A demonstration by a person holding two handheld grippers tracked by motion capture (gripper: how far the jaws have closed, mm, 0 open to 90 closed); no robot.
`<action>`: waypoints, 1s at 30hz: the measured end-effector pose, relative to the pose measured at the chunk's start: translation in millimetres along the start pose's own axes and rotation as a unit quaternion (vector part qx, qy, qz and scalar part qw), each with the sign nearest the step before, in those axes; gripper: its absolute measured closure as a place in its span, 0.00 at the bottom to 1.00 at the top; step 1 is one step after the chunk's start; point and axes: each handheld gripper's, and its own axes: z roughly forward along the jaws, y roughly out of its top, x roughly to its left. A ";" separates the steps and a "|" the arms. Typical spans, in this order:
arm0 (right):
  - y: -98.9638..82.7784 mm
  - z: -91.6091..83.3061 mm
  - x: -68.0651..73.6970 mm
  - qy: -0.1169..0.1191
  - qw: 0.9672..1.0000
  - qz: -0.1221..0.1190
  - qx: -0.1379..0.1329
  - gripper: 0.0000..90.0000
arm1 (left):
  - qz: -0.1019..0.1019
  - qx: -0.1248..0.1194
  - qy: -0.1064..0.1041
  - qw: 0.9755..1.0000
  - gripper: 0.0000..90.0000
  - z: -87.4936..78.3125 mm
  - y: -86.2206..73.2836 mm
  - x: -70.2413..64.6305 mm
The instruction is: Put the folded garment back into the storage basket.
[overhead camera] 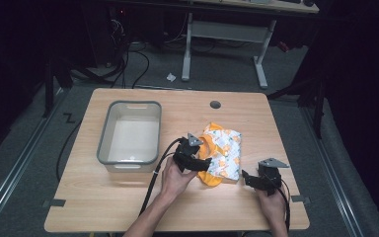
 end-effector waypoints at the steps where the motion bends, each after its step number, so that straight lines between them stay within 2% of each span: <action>1: 0.0 0.0 0.0 0.000 1.000 0.000 0.000 0.28 | -0.005 -0.002 -0.003 1.000 0.27 1.7 1.1 1.1; 8: 0.0 0.0 0.1 0.000 1.000 -0.001 0.000 0.28 | -0.012 0.010 -0.004 1.000 0.25 13.2 11.2 6.1; 12: 0.0 0.0 0.1 0.000 1.000 -0.001 0.000 0.28 | -0.020 0.006 -0.005 1.000 0.25 19.4 17.3 8.7; 18: 0.0 0.0 0.1 0.000 1.000 -0.001 0.000 0.28 | -0.042 0.025 -0.009 0.999 0.25 38.9 23.6 16.2; 21: 0.0 0.0 0.1 0.000 1.000 -0.001 0.000 0.28 | -0.054 0.034 -0.004 0.998 0.25 47.9 24.1 18.1; 30: 0.0 0.1 0.0 0.001 1.000 -0.003 0.000 0.28 | -0.053 0.052 -0.007 0.997 0.24 64.7 21.4 13.2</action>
